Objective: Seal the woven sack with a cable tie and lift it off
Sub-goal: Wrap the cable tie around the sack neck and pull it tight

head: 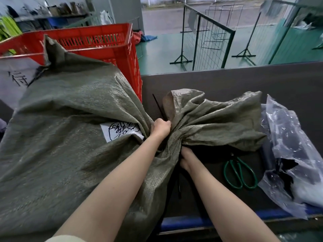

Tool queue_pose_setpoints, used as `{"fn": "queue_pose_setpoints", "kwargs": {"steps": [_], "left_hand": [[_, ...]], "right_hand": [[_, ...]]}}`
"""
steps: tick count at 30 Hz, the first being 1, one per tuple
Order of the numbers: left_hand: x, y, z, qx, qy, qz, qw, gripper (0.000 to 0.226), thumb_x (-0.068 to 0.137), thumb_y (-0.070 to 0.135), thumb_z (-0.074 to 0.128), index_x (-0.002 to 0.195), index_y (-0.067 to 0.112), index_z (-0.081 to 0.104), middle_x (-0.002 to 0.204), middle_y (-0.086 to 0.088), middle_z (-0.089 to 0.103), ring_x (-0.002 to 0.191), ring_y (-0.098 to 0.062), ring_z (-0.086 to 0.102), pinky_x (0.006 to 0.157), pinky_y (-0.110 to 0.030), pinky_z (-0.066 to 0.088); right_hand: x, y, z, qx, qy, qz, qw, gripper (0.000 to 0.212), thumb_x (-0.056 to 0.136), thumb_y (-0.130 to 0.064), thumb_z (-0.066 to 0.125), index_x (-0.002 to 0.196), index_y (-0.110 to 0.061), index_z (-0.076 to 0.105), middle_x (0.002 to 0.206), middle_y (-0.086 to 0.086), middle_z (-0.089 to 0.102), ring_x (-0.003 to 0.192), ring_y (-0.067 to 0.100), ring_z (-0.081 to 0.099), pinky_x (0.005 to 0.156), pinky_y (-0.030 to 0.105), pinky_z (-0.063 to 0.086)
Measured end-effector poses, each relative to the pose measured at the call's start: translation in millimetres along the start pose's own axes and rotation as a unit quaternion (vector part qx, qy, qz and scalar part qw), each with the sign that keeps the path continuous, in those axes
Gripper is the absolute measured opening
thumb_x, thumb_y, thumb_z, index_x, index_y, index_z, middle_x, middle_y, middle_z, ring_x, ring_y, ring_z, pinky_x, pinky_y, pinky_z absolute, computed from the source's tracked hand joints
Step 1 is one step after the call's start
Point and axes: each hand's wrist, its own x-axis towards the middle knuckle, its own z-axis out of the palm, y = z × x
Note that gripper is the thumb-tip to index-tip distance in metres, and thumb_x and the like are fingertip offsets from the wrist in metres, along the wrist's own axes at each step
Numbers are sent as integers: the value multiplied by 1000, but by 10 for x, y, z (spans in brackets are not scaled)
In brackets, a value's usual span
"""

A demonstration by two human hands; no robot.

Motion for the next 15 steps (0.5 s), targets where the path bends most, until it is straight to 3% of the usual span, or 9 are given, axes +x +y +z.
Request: {"fn": "queue_pose_setpoints", "kwargs": {"steps": [2, 4, 6, 8, 11, 13, 15], "left_hand": [[7, -23, 6, 8, 23, -5, 1000, 67, 86, 32, 61, 129, -14, 40, 136, -27, 50, 127, -36, 48, 101, -34, 38], [31, -31, -9, 46, 29, -6, 998, 76, 84, 35, 63, 133, -16, 35, 139, -27, 47, 130, -34, 45, 103, -33, 37], [65, -50, -50, 94, 15, 6, 995, 62, 88, 33, 57, 129, -12, 46, 137, -27, 49, 129, -34, 46, 102, -33, 38], [100, -78, -95, 129, -2, 17, 991, 52, 91, 31, 52, 124, -9, 54, 135, -26, 52, 128, -34, 48, 101, -32, 38], [153, -114, -92, 138, 6, 33, 990, 45, 92, 31, 51, 118, -5, 61, 130, -24, 58, 124, -34, 51, 98, -32, 41], [138, -69, -97, 105, 52, 55, 992, 40, 93, 25, 48, 113, -6, 63, 125, -26, 60, 120, -37, 53, 96, -34, 42], [126, -16, -134, 80, 106, 87, 987, 37, 94, 22, 45, 106, -8, 63, 118, -28, 62, 114, -39, 56, 91, -36, 43]], "right_hand": [[-35, 3, 10, -6, 14, -3, 1000, 39, 98, -12, 40, 131, 6, 48, 135, 24, 52, 99, 30, 60, 78, 29, 49], [-59, -24, -26, -19, 20, -2, 1000, 33, 97, -10, 40, 122, 6, 55, 118, 17, 64, 94, 28, 62, 69, 24, 50], [-100, -49, -36, -59, 20, 13, 998, 25, 97, -10, 39, 87, -4, 61, 65, 0, 73, 57, 11, 63, 42, 16, 47], [-114, -56, -33, -94, 28, 26, 995, 35, 97, -7, 34, 65, -15, 46, 29, -9, 51, 24, 0, 40, 24, 9, 22], [-144, -27, -54, -136, 38, 31, 989, 39, 96, -2, 27, 61, -17, 40, 33, -8, 42, 23, -1, 27, 27, 7, 12], [-250, -3, -102, -182, 35, 27, 982, 39, 95, 0, 25, 63, -17, 40, 50, -2, 42, 36, 5, 29, 29, 6, 15], [-356, 17, -157, -246, 32, 16, 969, 36, 94, 1, 26, 68, -20, 39, 60, 2, 43, 35, 7, 34, 29, 6, 21]]}}
